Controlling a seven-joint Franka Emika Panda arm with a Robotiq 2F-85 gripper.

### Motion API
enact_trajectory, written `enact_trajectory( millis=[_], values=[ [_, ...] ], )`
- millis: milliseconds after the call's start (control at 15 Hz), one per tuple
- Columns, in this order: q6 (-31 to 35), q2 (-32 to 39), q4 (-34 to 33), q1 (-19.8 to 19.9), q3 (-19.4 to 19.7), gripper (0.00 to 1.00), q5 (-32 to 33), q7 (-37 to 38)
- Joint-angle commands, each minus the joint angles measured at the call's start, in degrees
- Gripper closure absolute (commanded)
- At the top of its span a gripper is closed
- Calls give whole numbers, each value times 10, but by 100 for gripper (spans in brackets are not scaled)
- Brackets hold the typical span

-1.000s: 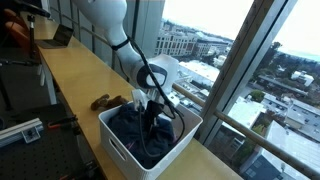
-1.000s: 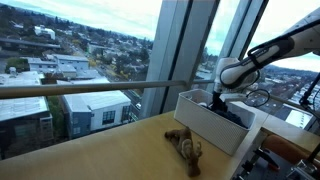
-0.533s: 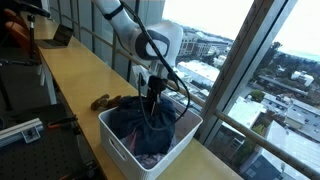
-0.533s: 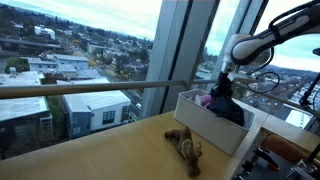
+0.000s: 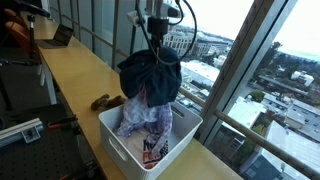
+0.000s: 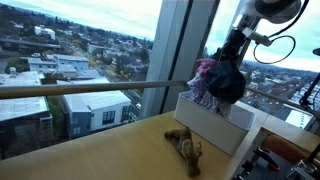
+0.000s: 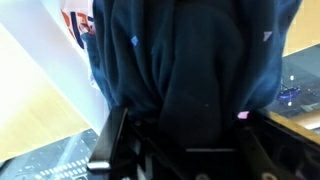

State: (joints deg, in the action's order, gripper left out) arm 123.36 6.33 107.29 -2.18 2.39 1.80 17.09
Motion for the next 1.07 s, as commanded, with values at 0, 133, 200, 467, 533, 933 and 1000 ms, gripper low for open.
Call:
enact_trajectory(
  millis=[0,133,200,467,533,933,1000],
  values=[
    [-42,-57,-30,-21,-36,100,-13,9],
    [-59,-75,-52,-38,-61,100,-13,19],
    [-65,-81,-63,-48,-75,100,-9,26],
    [-106,-89,-144,-86,-128,100,-3,52],
    [-121,-86,-170,-96,-141,100,2,60],
    [-170,-43,-253,-138,-197,100,27,106],
    [-161,-39,-238,-141,-198,100,25,106]
  ],
)
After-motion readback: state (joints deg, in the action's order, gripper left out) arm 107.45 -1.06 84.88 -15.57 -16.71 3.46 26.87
